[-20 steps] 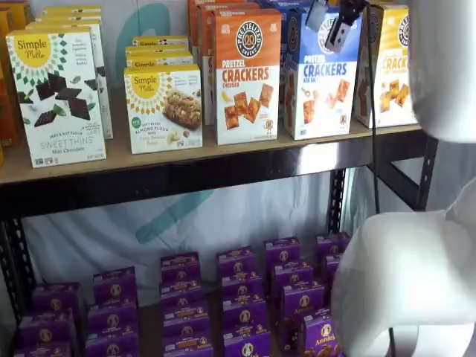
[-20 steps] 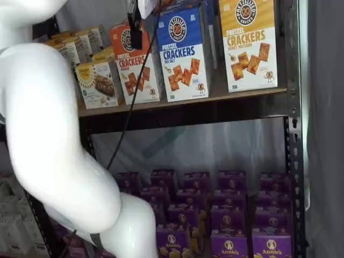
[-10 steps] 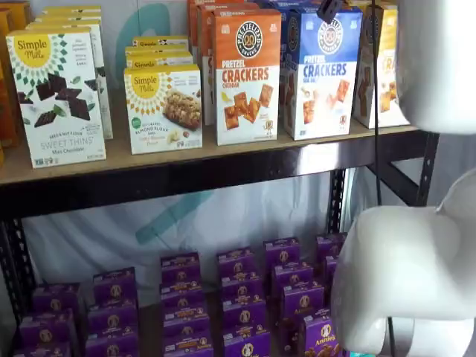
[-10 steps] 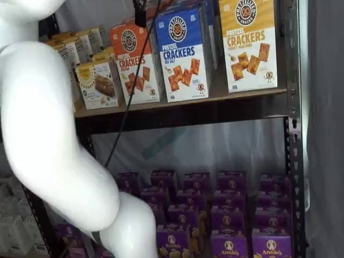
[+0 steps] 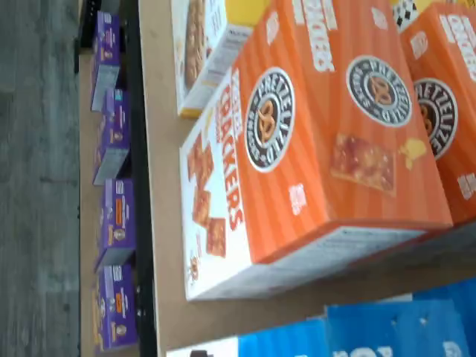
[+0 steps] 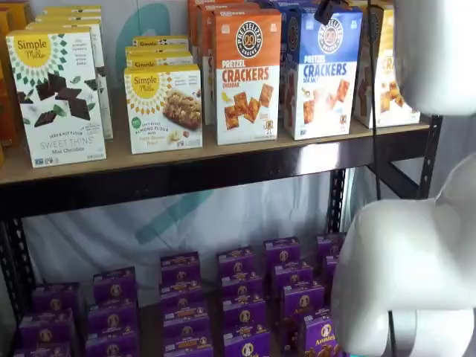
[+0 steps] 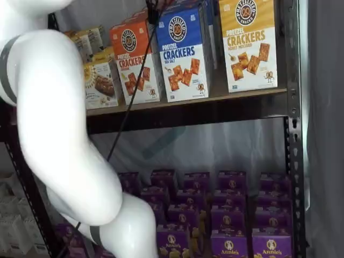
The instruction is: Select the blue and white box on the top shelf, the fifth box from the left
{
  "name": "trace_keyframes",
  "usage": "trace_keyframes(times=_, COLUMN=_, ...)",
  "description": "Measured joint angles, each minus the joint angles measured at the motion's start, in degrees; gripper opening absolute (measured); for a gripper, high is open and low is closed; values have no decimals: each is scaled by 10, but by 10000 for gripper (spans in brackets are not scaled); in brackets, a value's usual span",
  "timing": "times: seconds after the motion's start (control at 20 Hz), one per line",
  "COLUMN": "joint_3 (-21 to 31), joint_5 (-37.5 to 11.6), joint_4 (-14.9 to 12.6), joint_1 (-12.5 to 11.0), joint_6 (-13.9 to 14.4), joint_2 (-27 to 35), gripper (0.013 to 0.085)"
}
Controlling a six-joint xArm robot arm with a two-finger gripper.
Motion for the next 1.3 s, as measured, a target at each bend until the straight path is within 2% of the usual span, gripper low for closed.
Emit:
trace_keyframes(times=0.45, joint_3=-17, joint_5=-31, joint_4=-23, joint_1=10, joint_6=-13, joint_2=46, gripper=850)
trace_keyframes(times=1.05, joint_3=-51, joint_5=7, joint_4=-73, joint_1=27, joint_6=-13, joint_2=83, gripper=850)
trace_keyframes(times=1.3, joint_3=-66, joint_5=30, joint_4=-84, joint_1=30, joint_6=-11, joint_2=95, gripper=850)
